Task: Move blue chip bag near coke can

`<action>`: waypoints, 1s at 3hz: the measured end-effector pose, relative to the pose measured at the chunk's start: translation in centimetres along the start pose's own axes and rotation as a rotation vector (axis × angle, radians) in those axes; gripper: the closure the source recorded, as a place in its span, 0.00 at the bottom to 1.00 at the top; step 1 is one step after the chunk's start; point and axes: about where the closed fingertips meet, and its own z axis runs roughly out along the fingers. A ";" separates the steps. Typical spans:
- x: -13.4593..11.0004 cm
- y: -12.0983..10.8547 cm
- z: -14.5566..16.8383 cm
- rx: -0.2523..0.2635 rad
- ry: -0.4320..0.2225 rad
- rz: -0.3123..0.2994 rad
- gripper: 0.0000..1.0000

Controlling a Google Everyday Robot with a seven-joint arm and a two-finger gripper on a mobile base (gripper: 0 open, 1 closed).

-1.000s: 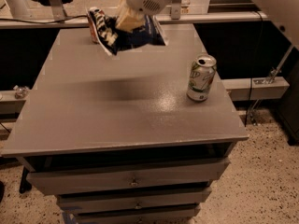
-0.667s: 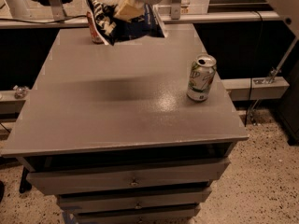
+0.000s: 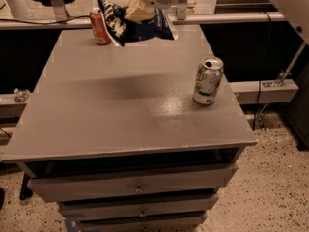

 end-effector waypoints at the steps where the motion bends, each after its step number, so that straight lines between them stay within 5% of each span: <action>1: 4.0 -3.2 1.0 0.073 0.000 -0.001 1.00; 3: 10.3 -8.6 6.8 0.140 -0.049 0.043 1.00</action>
Offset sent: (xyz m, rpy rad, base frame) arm 0.1620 -0.0833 -0.0385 0.0975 -0.1357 -0.0990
